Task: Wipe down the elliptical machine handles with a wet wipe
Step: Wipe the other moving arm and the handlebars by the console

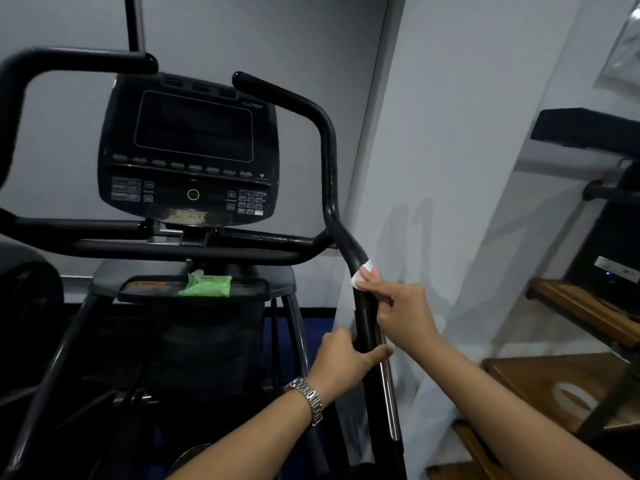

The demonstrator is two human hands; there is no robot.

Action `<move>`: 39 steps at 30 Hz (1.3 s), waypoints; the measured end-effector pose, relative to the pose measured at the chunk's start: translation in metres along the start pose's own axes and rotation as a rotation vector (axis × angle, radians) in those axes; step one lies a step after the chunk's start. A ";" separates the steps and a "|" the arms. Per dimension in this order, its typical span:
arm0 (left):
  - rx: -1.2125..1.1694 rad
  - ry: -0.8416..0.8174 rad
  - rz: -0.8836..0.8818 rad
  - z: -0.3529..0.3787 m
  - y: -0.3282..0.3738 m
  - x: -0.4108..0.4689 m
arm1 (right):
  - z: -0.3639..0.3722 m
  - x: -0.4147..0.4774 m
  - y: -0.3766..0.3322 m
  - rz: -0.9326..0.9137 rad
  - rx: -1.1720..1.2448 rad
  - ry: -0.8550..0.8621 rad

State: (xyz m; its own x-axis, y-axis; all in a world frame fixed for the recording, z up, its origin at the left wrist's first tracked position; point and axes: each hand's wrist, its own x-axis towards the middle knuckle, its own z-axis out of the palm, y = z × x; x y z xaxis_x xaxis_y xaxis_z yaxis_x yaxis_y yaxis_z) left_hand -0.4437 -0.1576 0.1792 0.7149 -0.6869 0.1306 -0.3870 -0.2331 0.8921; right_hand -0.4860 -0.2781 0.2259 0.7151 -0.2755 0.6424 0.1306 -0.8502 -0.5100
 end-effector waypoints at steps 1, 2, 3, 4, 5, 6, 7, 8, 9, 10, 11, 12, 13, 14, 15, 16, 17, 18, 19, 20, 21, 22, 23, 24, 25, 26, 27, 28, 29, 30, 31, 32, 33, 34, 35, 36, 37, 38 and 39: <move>0.008 0.002 -0.007 0.000 0.000 -0.001 | 0.001 0.011 0.001 0.014 -0.023 0.000; 0.015 0.001 -0.012 0.000 0.000 -0.001 | 0.002 0.024 0.003 0.038 -0.043 -0.006; 0.021 0.002 -0.014 0.000 0.001 -0.002 | 0.003 0.039 0.003 0.063 -0.060 -0.016; 0.024 0.002 -0.012 0.000 0.002 -0.002 | 0.004 0.053 0.003 0.091 -0.067 -0.028; 0.023 0.002 -0.007 -0.001 0.003 -0.003 | 0.004 0.064 0.003 0.119 -0.062 -0.033; 0.025 0.003 -0.004 -0.002 0.003 -0.002 | 0.005 0.071 0.002 0.143 -0.048 -0.034; 0.031 0.004 0.000 -0.003 0.004 -0.002 | 0.005 0.073 0.001 0.157 -0.038 -0.027; 0.038 0.003 0.002 -0.003 0.004 -0.001 | 0.004 0.071 0.000 0.164 -0.035 -0.016; 0.037 -0.002 0.004 -0.003 0.002 0.000 | 0.003 0.064 0.000 0.157 -0.044 0.000; 0.028 -0.010 0.003 -0.003 0.001 0.002 | 0.001 0.056 0.000 0.138 -0.053 0.016; 0.016 -0.022 0.001 -0.003 0.000 0.003 | -0.001 0.048 0.000 0.121 -0.057 0.027; 0.008 -0.036 0.001 -0.004 0.000 0.003 | -0.003 0.043 -0.001 0.111 -0.049 0.029; 0.003 -0.051 0.005 -0.005 0.000 0.003 | -0.004 0.042 0.000 0.106 -0.037 0.022; -0.002 -0.066 0.013 -0.005 -0.001 0.002 | -0.005 0.046 0.000 0.114 -0.028 0.012; -0.004 -0.077 0.021 -0.006 -0.001 0.002 | -0.005 0.054 0.000 0.136 -0.024 -0.004; -0.002 -0.083 0.026 -0.007 -0.001 0.002 | -0.004 0.063 -0.002 0.166 -0.026 -0.028; 0.002 -0.089 0.026 -0.008 -0.001 0.002 | -0.002 0.074 -0.003 0.191 -0.031 -0.054; 0.014 -0.096 0.023 -0.010 -0.001 0.004 | -0.001 0.083 -0.004 0.207 -0.039 -0.078; 0.032 -0.106 0.019 -0.011 -0.001 0.006 | 0.001 0.090 -0.005 0.215 -0.051 -0.098; 0.051 -0.123 0.017 -0.013 -0.001 0.007 | 0.002 0.095 -0.004 0.222 -0.058 -0.112; 0.063 -0.143 0.019 -0.016 -0.001 0.009 | 0.002 0.096 -0.004 0.226 -0.059 -0.118; 0.069 -0.160 0.028 -0.019 0.000 0.010 | 0.001 0.093 -0.004 0.228 -0.055 -0.119; 0.081 -0.162 0.047 -0.022 0.000 0.010 | 0.000 0.089 -0.004 0.221 -0.046 -0.115; 0.120 -0.131 0.086 -0.027 0.001 0.011 | -0.002 0.083 -0.003 0.206 -0.036 -0.110; 0.196 -0.068 0.149 -0.031 -0.001 0.012 | -0.005 0.077 -0.001 0.188 -0.021 -0.110; 0.296 0.014 0.237 -0.036 -0.004 0.014 | -0.007 0.073 0.000 0.170 -0.003 -0.114; 0.390 0.109 0.343 -0.040 -0.007 0.016 | -0.009 0.072 0.002 0.156 0.016 -0.123; 0.467 0.220 0.480 -0.044 -0.011 0.020 | -0.011 0.074 0.003 0.151 0.028 -0.136; 0.533 0.312 0.630 -0.047 -0.015 0.025 | -0.011 0.079 0.004 0.152 0.037 -0.150; 0.595 0.364 0.777 -0.049 -0.019 0.031 | -0.009 0.085 0.004 0.156 0.037 -0.161; 0.663 0.378 0.914 -0.049 -0.024 0.038 | -0.007 0.092 0.004 0.159 0.028 -0.164; 0.732 0.366 1.030 -0.048 -0.029 0.045 | -0.002 0.098 0.004 0.162 0.008 -0.159; 0.780 0.354 1.124 -0.048 -0.033 0.050 | 0.002 0.103 0.005 0.164 -0.013 -0.150; 0.804 0.344 1.189 -0.049 -0.036 0.054 | 0.005 0.105 0.004 0.165 -0.026 -0.141; 0.807 0.340 1.228 -0.049 -0.038 0.057 | 0.006 0.105 0.003 0.164 -0.032 -0.135; 0.792 0.341 1.247 -0.050 -0.040 0.059 | 0.005 0.103 0.002 0.158 -0.036 -0.135; 0.768 0.340 1.258 -0.050 -0.042 0.061 | 0.003 0.099 0.002 0.150 -0.039 -0.141; 0.742 0.337 1.262 -0.051 -0.042 0.061 | 0.000 0.094 0.003 0.140 -0.043 -0.151; 0.725 0.337 1.263 -0.051 -0.043 0.063 | -0.004 0.092 0.004 0.128 -0.039 -0.165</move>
State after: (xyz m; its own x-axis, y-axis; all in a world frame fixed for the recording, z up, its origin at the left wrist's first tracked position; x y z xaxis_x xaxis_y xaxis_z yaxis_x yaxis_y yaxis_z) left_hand -0.3528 -0.1560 0.1711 -0.2453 -0.5270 0.8137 -0.9617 0.0267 -0.2726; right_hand -0.4230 -0.3085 0.2856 0.8272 -0.3081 0.4700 0.0072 -0.8304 -0.5571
